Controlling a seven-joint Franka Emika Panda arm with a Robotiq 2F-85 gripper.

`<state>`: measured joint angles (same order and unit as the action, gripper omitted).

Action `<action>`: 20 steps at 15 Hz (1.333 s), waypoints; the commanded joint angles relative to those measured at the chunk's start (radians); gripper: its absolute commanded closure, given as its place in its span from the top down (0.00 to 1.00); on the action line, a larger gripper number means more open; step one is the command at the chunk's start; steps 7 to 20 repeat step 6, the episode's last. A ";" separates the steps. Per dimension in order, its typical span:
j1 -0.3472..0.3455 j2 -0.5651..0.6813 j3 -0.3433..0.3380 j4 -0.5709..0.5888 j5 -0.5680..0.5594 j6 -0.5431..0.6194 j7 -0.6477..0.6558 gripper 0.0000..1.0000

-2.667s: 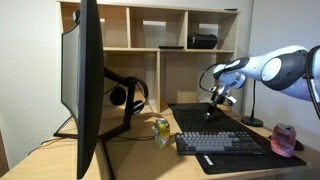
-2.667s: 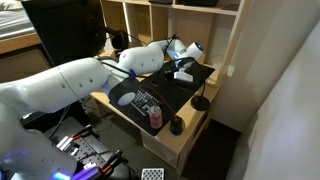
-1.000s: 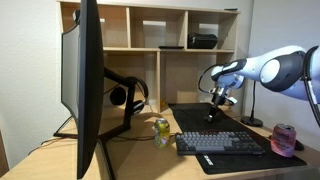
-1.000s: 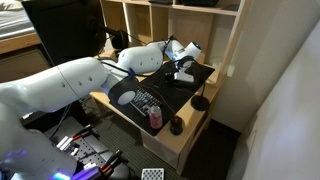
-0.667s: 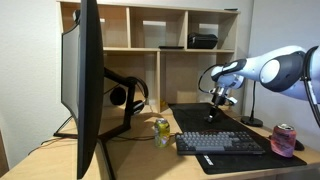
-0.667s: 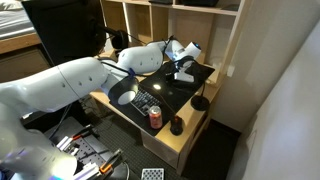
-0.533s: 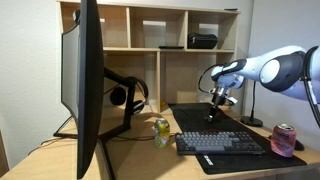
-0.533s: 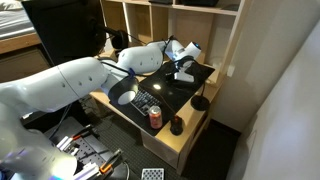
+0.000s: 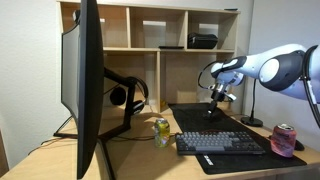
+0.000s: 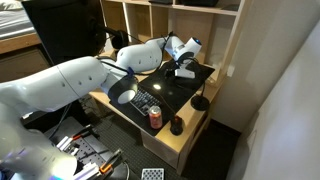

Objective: Turn on the desk lamp

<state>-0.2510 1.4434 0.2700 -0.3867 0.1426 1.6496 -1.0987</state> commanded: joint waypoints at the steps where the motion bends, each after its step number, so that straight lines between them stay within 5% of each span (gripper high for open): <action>1: 0.018 -0.037 -0.022 0.018 0.026 0.003 -0.007 0.94; 3: 0.020 -0.047 -0.022 0.033 0.038 -0.012 -0.003 1.00; 20: 0.023 -0.036 -0.027 0.033 0.044 -0.003 -0.001 1.00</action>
